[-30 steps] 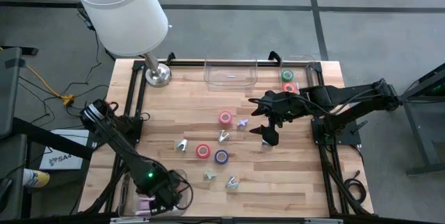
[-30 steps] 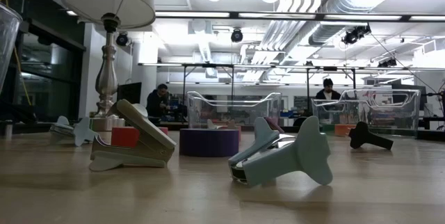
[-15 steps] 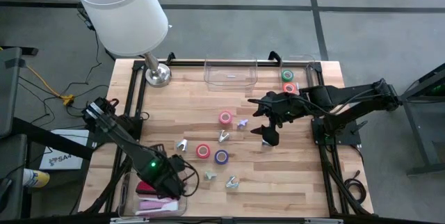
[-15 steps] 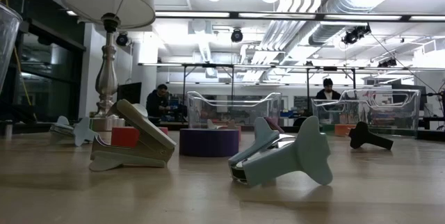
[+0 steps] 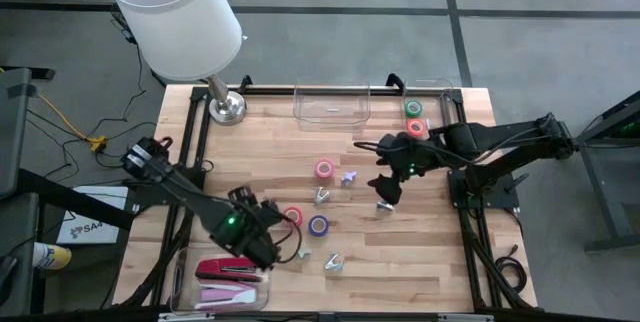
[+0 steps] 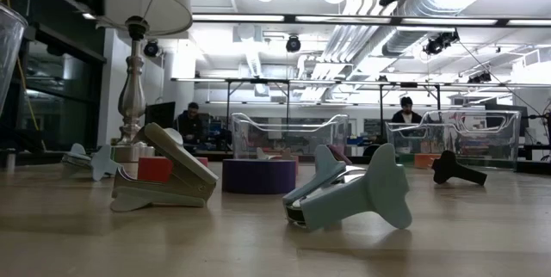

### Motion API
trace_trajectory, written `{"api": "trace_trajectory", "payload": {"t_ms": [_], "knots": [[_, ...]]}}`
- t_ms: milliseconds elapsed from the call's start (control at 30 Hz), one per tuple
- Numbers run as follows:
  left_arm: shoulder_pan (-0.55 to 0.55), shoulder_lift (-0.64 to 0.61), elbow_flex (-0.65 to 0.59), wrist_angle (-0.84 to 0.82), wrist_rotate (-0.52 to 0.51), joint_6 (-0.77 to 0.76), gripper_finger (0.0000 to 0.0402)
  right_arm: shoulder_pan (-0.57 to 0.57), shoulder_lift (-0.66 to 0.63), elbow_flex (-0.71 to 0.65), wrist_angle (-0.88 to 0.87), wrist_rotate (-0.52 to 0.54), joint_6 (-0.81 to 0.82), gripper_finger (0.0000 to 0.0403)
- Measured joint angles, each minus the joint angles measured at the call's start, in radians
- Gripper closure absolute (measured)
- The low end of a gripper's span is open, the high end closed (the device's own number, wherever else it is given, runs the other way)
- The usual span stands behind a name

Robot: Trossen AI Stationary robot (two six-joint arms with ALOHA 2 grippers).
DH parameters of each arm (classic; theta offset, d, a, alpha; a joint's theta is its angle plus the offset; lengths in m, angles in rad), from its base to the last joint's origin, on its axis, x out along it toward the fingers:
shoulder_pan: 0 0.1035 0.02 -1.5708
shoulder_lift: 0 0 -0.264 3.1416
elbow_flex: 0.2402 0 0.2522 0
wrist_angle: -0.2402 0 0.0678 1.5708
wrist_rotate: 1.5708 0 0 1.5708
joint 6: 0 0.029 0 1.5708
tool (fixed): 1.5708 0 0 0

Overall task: Pick and place Stapler, Stapler remover, tape
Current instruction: Put the top blue staple remover into the top left transparent bin

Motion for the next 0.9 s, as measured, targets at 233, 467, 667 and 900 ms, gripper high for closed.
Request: {"api": "trace_trajectory", "payload": {"t_ms": [233,467,667,900], "knots": [[0.083,0.0,-0.003,-0.029,-0.016,0.174,0.0094,0.0,0.0,0.0,-0.032,0.02,0.041,0.0082],[0.174,0.0,-0.058,-0.11,0.028,0.105,0.0094,0.0,0.0,0.0,-0.032,0.057,0.104,0.0082],[0.298,0.0,-0.124,-0.052,0.134,0.009,0.0094,0.0,0.0,0.0,-0.032,0.085,0.154,0.0082],[0.443,0.0,-0.216,0.048,0.332,-0.044,0.0094,0.0,0.0,0.0,-0.032,0.086,0.196,0.0082]]}}
